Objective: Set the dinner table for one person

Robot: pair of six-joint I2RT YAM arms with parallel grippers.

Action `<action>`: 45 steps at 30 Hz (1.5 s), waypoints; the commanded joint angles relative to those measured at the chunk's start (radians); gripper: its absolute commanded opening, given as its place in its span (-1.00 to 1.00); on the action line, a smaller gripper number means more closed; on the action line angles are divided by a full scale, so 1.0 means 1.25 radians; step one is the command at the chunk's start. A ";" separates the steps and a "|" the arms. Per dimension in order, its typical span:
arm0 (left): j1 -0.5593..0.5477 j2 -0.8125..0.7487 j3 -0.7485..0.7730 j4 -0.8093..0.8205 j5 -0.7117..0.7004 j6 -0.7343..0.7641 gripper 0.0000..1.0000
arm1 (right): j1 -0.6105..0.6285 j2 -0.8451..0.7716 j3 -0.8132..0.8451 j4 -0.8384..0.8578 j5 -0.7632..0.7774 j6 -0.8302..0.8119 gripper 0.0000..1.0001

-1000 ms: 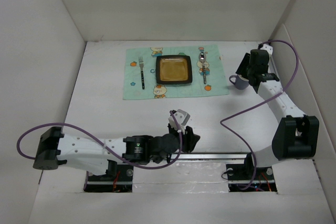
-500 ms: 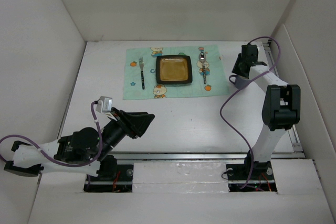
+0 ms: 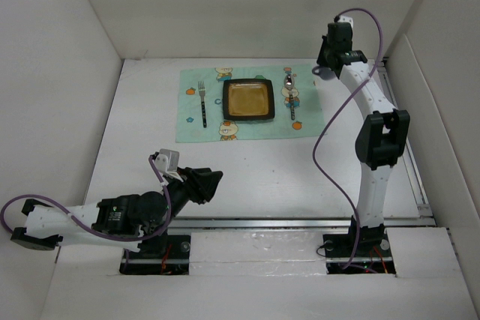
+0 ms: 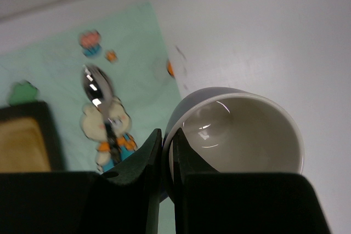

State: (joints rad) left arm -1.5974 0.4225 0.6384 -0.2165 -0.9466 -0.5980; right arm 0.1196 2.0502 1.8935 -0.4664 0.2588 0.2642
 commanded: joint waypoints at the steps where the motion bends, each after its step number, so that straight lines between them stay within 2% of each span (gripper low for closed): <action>1: -0.004 0.000 -0.012 0.020 -0.055 -0.001 -0.18 | 0.021 0.076 0.248 -0.039 0.025 -0.075 -1.00; 2: -0.004 -0.002 -0.016 0.032 -0.059 -0.001 -0.18 | 0.029 0.111 0.306 -0.059 0.019 -0.085 -1.00; 3: -0.004 -0.004 -0.022 0.042 -0.060 0.006 -0.18 | 0.029 0.178 0.421 -0.098 0.008 -0.090 -1.00; 6: -0.004 -0.002 -0.027 0.044 -0.058 0.007 -0.17 | 0.037 0.291 0.597 -0.131 -0.019 -0.100 -1.00; 7: -0.004 -0.001 -0.030 0.043 -0.060 0.006 -0.17 | 0.037 0.304 0.612 -0.125 -0.041 -0.102 -1.00; 11: -0.004 0.004 -0.037 0.055 -0.053 0.007 -0.16 | 0.044 0.316 0.564 -0.033 -0.063 -0.103 -1.00; 16: -0.004 0.020 -0.035 0.038 -0.060 -0.020 -0.17 | 0.053 0.383 0.635 -0.011 -0.097 -0.097 -1.00; 19: -0.004 0.025 -0.035 0.030 -0.066 -0.028 -0.18 | 0.061 0.392 0.622 0.012 -0.104 -0.081 -1.00; 29: -0.004 0.024 -0.035 0.043 -0.070 -0.019 -0.18 | 0.069 0.430 0.600 0.021 -0.104 -0.070 -1.00; 32: -0.004 0.033 -0.030 0.039 -0.070 -0.022 -0.18 | 0.069 0.440 0.602 0.023 -0.102 -0.070 -0.89; 45: -0.004 0.060 -0.020 0.059 -0.080 -0.004 -0.18 | 0.054 0.456 0.600 0.040 -0.087 -0.047 -0.87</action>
State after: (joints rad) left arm -1.5974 0.4839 0.5968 -0.1745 -1.0111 -0.6098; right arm 0.1959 2.6144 2.6034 -0.5480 0.1349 0.1913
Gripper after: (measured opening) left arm 0.414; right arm 0.135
